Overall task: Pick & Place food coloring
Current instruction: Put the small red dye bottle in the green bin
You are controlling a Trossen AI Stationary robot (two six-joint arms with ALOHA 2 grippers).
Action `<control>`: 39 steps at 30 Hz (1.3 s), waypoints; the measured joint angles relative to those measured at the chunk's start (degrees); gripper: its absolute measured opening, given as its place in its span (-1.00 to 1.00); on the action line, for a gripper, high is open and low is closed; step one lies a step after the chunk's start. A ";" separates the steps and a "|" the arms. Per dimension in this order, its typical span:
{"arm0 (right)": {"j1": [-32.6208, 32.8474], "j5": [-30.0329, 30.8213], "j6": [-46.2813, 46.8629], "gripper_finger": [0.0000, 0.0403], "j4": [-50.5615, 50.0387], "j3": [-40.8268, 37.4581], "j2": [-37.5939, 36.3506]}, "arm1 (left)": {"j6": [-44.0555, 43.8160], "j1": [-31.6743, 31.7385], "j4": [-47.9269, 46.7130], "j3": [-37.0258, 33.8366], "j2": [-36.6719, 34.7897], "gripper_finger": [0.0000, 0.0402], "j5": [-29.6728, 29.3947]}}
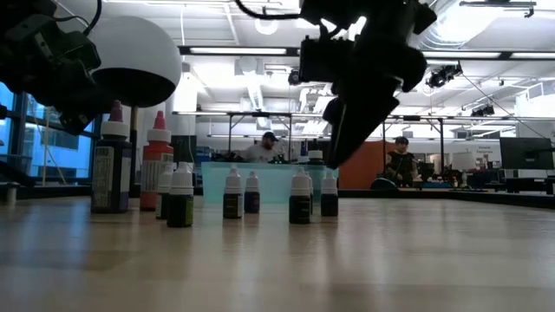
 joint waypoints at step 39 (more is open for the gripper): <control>-0.02 3.91 0.09 0.03 2.12 0.02 3.53 | 0.00 -0.01 -0.02 0.00 0.00 -1.00 0.00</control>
